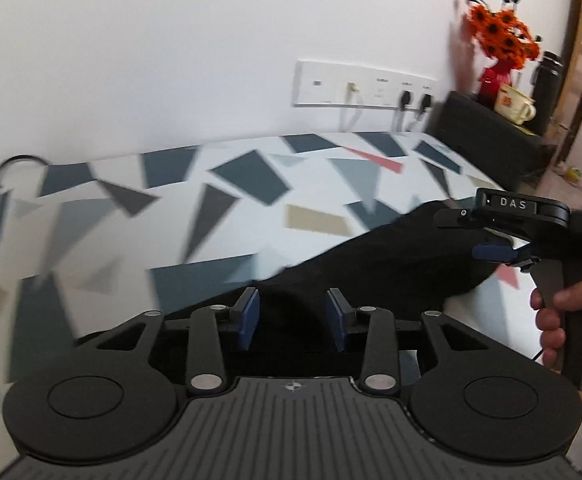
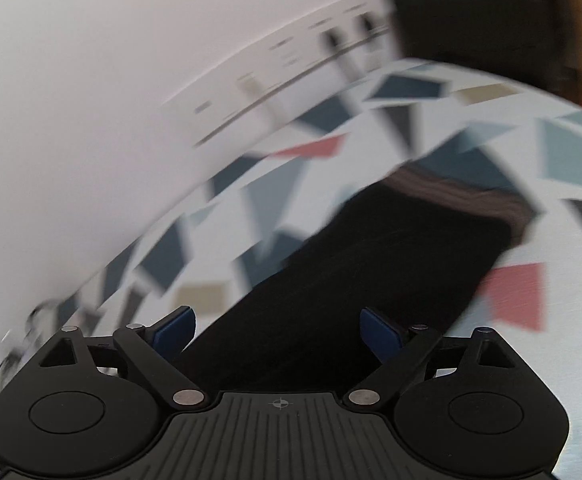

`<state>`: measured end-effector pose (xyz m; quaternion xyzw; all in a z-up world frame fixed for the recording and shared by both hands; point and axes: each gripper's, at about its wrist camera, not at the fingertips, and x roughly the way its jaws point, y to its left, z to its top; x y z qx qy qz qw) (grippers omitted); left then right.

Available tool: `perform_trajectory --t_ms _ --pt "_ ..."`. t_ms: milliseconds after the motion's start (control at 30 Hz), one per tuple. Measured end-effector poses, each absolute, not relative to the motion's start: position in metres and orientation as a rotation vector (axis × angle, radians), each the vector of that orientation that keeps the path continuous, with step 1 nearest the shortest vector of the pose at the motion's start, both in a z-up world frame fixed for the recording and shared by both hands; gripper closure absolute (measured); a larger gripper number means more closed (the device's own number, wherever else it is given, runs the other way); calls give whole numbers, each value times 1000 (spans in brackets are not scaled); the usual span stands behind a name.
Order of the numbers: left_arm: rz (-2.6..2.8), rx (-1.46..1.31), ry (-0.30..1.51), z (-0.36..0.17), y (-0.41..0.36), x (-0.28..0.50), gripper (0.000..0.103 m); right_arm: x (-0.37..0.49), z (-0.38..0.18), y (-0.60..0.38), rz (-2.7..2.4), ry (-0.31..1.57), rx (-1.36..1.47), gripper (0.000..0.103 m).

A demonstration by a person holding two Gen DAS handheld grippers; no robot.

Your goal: Fold clothes

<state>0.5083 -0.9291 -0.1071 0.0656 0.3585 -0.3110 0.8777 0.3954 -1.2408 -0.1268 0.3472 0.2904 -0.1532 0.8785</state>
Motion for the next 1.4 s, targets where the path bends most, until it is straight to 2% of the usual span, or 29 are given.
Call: perform_trajectory --t_ms 167,300,367,433,467,500,567,633,700,800,867,900,967,1000,1100,1167,1200,1233,1400 --pt "-536 100 844 -125 -885 510 62 432 -118 -1183 -54 667 561 16" --pt "-498 122 889 -142 -870 504 61 462 -107 -1116 126 687 277 17" --pt "-503 148 903 -146 -869 498 52 477 -110 -1091 168 733 160 17" --pt "-523 157 899 -149 -869 494 38 492 -116 -1074 190 794 88 21" --pt "-521 168 888 -150 -870 493 36 497 -120 -1069 197 820 69 24" --pt "-510 182 881 -153 -871 493 36 501 -126 -1066 195 844 43 28" --pt "-481 202 879 -159 -871 497 36 504 -136 -1063 156 876 -12 49" --pt "-463 187 910 -167 -868 504 36 505 -137 -1072 110 873 19 77" --pt "-456 159 939 -172 -863 510 36 503 -133 -1088 86 855 121 92" --pt "-469 123 955 -172 -856 514 36 490 -120 -1118 77 728 372 91" --pt "-480 99 964 -171 -852 516 36 475 -119 -1138 49 681 491 81" --pt "-489 89 970 -171 -851 517 36 468 -121 -1147 26 679 529 70" --pt "-524 65 992 -169 -848 519 36 455 -130 -1162 -26 718 569 69" --pt "-545 45 1006 -167 -845 521 36 450 -137 -1169 -54 758 583 64" --pt "-568 -41 1024 -160 -832 527 36 433 -149 -1192 -148 810 701 62" --pt "-568 -121 1024 -154 -821 533 35 425 -148 -1204 -172 784 782 55" --pt "-566 -162 1021 -152 -816 536 35 422 -147 -1208 -175 764 814 46" --pt "-561 -202 1018 -150 -812 539 34 421 -146 -1212 -177 745 841 44" --pt "-455 -316 1020 -157 -800 559 33 438 -149 -1207 -135 797 759 46"
